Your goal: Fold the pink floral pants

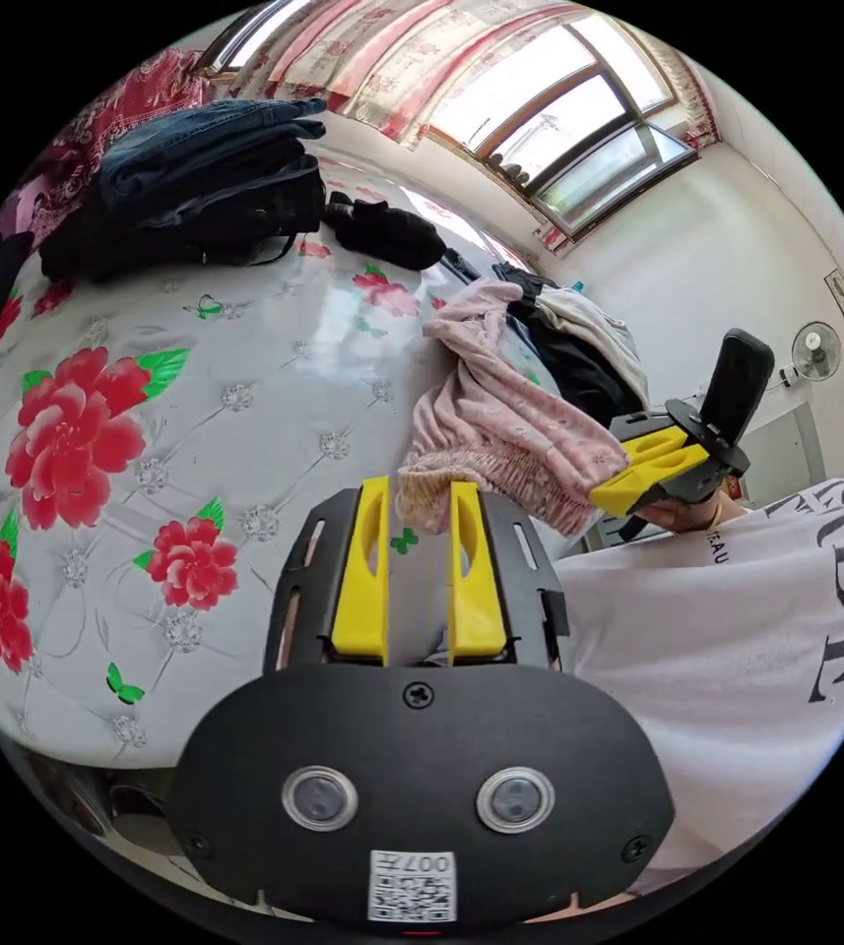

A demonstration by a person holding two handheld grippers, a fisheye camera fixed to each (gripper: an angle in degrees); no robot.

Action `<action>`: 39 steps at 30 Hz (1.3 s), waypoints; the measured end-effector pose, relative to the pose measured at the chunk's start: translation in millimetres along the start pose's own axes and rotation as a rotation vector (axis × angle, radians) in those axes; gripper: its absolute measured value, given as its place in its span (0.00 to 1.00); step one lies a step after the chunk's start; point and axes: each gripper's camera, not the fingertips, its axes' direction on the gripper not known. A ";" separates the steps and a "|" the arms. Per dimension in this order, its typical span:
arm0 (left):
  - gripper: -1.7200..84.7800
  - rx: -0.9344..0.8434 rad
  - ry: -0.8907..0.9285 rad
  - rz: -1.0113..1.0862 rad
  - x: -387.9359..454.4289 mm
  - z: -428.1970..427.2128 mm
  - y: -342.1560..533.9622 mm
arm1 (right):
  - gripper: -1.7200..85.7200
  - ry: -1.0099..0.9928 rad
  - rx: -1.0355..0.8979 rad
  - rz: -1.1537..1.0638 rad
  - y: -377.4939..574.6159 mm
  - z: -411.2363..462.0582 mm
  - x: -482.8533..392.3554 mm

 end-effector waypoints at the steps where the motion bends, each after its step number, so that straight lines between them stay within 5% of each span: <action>1: 0.06 0.015 0.035 0.008 -2.1 -9.0 3.0 | 0.02 -0.006 -0.023 -0.020 1.5 4.6 -6.8; 8: 0.04 0.297 0.305 0.022 -24.2 -81.3 -14.0 | 0.03 -0.081 0.034 -0.263 -39.4 -8.0 -63.8; 12: 0.04 0.404 0.082 -0.061 -47.9 -125.4 -23.8 | 0.06 0.001 0.128 -0.287 -75.5 -1.8 -71.3; 14: 0.04 0.427 -0.195 -0.263 -76.5 -155.3 -22.5 | 0.06 0.067 0.092 -0.164 -84.8 7.3 -43.8; 20: 0.07 0.515 -0.478 -0.493 -109.4 -200.2 13.3 | 0.07 0.207 0.164 0.327 -9.8 -47.5 92.1; 26: 0.14 0.271 -0.320 -0.518 -122.3 -127.7 -17.3 | 0.09 0.477 0.238 0.774 55.8 -145.4 211.5; 32: 0.17 0.191 -0.282 -0.456 -131.4 -60.1 -118.6 | 0.11 0.500 0.378 1.013 59.4 -207.5 309.2; 35: 0.04 0.083 -0.273 -0.546 -158.5 -30.4 -162.9 | 0.11 0.463 0.376 1.098 51.0 -207.6 355.4; 39: 0.01 0.116 -0.174 -0.575 -164.1 -37.3 -183.0 | 0.09 0.376 0.410 1.161 41.6 -195.7 392.9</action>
